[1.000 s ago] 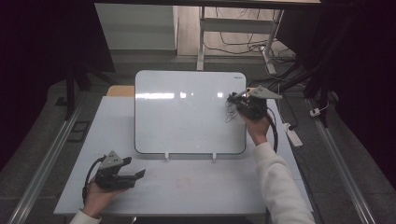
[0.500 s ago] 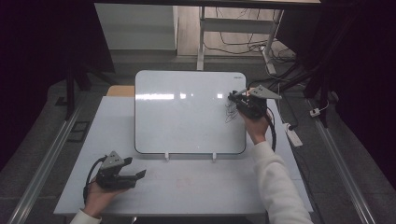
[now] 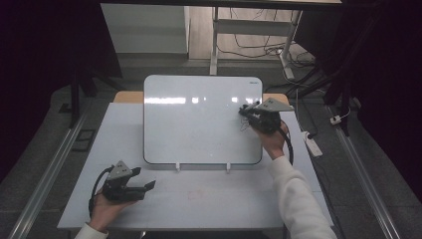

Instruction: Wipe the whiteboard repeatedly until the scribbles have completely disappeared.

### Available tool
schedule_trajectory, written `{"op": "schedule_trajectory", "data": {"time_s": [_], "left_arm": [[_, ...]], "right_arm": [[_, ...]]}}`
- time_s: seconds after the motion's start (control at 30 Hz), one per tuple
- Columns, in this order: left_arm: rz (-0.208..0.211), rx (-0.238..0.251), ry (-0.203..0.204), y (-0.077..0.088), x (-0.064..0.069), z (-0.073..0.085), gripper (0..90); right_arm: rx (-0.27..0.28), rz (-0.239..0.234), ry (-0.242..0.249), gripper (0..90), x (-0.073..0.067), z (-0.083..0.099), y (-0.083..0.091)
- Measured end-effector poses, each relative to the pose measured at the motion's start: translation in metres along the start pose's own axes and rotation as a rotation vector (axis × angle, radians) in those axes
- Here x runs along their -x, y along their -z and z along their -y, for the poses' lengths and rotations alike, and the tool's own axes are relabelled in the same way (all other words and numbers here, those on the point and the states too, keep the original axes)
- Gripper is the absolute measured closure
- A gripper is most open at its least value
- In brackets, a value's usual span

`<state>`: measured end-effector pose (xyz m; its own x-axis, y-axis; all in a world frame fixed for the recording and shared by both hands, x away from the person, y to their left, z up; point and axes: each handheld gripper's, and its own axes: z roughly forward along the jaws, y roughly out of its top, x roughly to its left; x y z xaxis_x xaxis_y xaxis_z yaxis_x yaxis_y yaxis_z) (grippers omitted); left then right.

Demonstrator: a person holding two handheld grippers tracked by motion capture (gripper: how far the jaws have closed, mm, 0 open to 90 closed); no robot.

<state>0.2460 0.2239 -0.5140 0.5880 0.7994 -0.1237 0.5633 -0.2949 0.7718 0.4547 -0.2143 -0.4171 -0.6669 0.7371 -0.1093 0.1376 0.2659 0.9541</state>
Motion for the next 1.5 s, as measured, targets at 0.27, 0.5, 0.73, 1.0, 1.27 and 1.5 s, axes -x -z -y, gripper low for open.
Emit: {"op": "schedule_trajectory", "data": {"time_s": [0.27, 0.5, 0.73, 1.0, 1.27, 1.5], "left_arm": [[-0.003, 0.001, 0.003, 0.000, -0.001, 0.000, 24.0], [-0.002, 0.008, 0.006, 0.001, -0.002, 0.000, 24.0], [-0.003, 0.010, 0.003, 0.001, -0.001, 0.000, 24.1], [-0.001, 0.009, 0.002, 0.001, -0.001, 0.000, 24.1], [0.002, 0.005, 0.001, -0.001, 0.000, -0.001, 24.1], [0.002, 0.004, 0.001, -0.001, 0.000, -0.001, 24.1]], "right_arm": [[0.036, 0.076, -0.046, 77.9, 0.019, -0.006, 0.006], [0.018, 0.044, -0.009, 77.9, 0.015, -0.003, 0.005], [0.012, 0.082, -0.005, 77.9, 0.019, -0.002, 0.010], [-0.001, 0.063, -0.016, 77.9, 0.021, 0.003, 0.015], [-0.004, 0.060, 0.012, 77.9, 0.013, 0.007, 0.015], [0.000, 0.023, 0.001, 77.9, 0.002, 0.007, 0.007]]}}
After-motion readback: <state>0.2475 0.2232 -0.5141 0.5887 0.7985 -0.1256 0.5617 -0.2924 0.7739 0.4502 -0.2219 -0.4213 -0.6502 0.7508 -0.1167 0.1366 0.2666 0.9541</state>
